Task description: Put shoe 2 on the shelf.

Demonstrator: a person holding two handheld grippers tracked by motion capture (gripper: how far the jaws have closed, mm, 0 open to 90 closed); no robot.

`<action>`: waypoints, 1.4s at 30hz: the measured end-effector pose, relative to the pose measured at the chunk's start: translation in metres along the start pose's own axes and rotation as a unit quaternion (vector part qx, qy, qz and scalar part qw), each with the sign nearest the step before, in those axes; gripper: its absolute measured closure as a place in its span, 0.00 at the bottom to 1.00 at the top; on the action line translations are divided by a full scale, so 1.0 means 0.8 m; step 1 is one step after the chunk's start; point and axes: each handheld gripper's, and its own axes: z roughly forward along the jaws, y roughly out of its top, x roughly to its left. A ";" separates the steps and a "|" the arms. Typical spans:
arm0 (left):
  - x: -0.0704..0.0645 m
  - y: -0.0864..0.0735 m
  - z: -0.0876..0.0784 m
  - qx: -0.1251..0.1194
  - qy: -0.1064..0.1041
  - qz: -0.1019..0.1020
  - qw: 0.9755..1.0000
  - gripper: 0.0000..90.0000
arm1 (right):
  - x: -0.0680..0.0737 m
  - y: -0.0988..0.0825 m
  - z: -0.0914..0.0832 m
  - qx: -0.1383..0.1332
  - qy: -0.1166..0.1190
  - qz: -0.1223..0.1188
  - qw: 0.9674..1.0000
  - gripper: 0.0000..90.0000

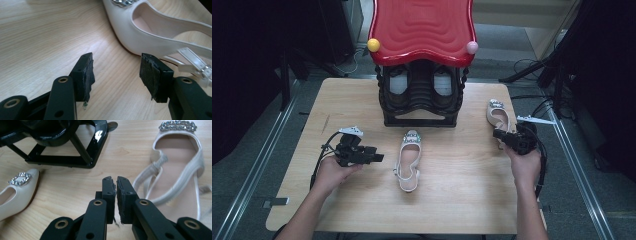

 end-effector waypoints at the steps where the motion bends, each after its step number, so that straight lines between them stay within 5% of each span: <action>1: -0.001 -0.001 0.000 0.000 0.001 0.001 1.000 0.50 | 0.000 0.004 0.003 -0.002 0.001 0.000 1.000 0.94; 5: -0.003 -0.009 -0.003 0.006 0.004 -0.003 1.000 0.50 | 0.002 0.019 0.012 -0.006 0.009 -0.002 1.000 0.89; 13: -0.003 -0.026 -0.015 0.002 0.014 -0.016 1.000 0.50 | -0.010 0.050 0.019 -0.021 -0.021 -0.014 0.999 0.80; 23: -0.005 -0.043 -0.025 -0.005 0.020 -0.027 0.999 0.50 | -0.040 0.059 0.031 -0.036 -0.039 0.015 0.998 0.77; 34: -0.008 -0.052 -0.029 -0.004 0.026 -0.031 0.999 0.49 | -0.055 0.043 0.078 0.036 -0.064 0.029 0.997 0.79; 42: -0.009 -0.051 -0.028 -0.003 0.026 -0.028 0.999 0.49 | -0.055 0.043 0.079 0.040 -0.075 0.035 0.996 0.95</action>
